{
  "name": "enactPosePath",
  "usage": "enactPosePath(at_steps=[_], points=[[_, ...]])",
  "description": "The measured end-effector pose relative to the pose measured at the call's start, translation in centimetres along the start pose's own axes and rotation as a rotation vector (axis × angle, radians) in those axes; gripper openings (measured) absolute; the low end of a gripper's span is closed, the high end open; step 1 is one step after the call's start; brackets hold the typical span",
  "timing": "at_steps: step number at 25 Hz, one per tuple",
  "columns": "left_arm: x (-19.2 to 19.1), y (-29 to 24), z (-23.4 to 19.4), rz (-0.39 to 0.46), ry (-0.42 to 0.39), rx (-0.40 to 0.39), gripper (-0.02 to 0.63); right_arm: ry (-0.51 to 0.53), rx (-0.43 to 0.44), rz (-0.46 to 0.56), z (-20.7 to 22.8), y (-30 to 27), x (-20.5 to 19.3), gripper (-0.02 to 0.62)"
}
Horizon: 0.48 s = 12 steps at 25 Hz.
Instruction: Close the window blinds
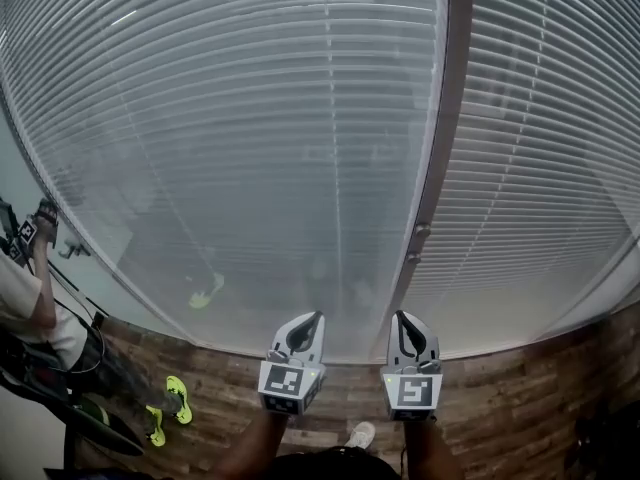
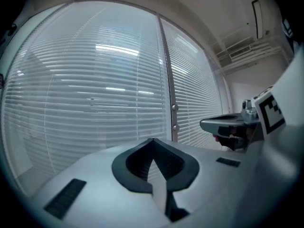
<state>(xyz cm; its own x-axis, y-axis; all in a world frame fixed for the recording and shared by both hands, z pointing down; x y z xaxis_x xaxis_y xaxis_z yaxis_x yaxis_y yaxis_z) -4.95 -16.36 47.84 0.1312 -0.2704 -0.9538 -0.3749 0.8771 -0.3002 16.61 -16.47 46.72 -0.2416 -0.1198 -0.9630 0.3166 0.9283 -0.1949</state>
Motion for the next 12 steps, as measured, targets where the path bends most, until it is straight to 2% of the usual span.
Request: enactPosePath(at_steps=[4,8,12], points=[[0.1,2.9,-1.5,0.004,-0.011,-0.011,0.0,-0.054,-0.035,-0.02,-2.7,2.2,0.2,0.003],[-1.3,6.3,-2.5,0.017,0.008,-0.01,0.0,-0.054,-0.031,-0.003,-5.5,4.5,0.5,0.003],[-3.0,9.5,-3.9,0.019,0.02,-0.022,0.0,-0.026,-0.062,-0.034,-8.8,6.4,0.7,0.003]])
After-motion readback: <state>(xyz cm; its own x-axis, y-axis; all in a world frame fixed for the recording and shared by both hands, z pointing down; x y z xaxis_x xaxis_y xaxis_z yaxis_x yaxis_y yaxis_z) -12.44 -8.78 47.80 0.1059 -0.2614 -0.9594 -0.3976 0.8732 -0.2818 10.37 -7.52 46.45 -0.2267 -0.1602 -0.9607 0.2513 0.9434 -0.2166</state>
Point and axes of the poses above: the fingertips, and each gripper's own axes: y backward along the fingers, z to its right, x out of its top, the point moved 10 cm from there along y, backward along the fingers, and after that the axes turned 13 degrees about -z, right-handed, at the moved point
